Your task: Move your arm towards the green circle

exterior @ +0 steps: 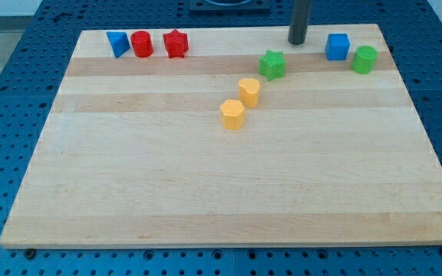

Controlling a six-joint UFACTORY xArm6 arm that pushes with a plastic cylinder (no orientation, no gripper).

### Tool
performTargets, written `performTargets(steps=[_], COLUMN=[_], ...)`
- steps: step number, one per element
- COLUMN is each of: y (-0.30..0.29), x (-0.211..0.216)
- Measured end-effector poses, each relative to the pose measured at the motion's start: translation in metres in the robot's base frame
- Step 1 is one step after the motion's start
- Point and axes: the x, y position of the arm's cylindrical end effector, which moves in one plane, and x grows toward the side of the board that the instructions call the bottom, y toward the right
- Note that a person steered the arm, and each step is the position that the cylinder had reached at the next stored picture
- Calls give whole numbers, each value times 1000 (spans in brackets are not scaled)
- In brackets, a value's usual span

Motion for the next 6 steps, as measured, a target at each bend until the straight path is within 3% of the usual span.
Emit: performTargets(steps=[2,3,5,6], y=[21,71,159,162], x=[-35,-37,0,13])
